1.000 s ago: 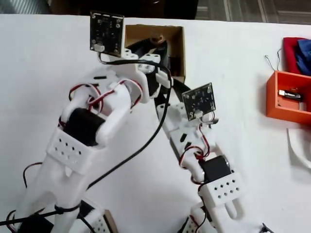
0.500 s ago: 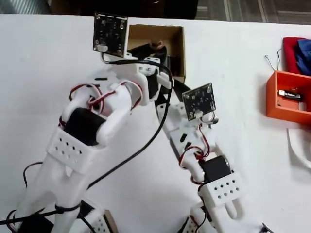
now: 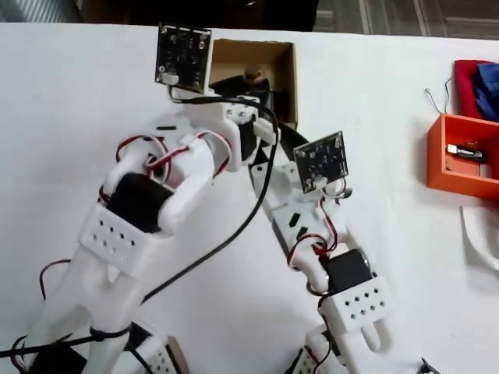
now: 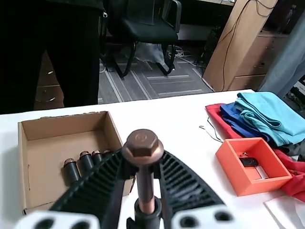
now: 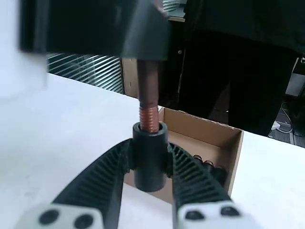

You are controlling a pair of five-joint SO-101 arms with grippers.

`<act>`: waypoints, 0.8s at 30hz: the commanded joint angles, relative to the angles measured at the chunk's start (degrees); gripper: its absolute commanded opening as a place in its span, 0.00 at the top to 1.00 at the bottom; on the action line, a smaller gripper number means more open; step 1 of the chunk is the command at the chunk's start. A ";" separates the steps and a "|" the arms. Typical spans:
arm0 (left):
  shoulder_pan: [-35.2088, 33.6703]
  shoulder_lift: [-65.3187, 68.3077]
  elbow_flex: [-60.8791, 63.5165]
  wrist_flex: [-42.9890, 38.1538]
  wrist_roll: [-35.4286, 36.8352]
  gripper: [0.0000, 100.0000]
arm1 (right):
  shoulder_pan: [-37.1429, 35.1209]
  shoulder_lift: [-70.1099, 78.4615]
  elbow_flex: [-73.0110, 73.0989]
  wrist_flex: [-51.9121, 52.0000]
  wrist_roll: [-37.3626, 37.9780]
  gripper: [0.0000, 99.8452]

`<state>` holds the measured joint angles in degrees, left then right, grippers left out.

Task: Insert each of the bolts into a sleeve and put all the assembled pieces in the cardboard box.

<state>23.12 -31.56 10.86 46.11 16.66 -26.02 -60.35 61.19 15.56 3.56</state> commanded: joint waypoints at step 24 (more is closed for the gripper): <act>-0.35 4.31 -0.57 8.88 -5.01 0.75 | -0.04 -1.80 -3.69 0.22 -0.35 0.98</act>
<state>23.65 -27.16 11.21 53.14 12.09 -25.93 -60.26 61.10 15.65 3.56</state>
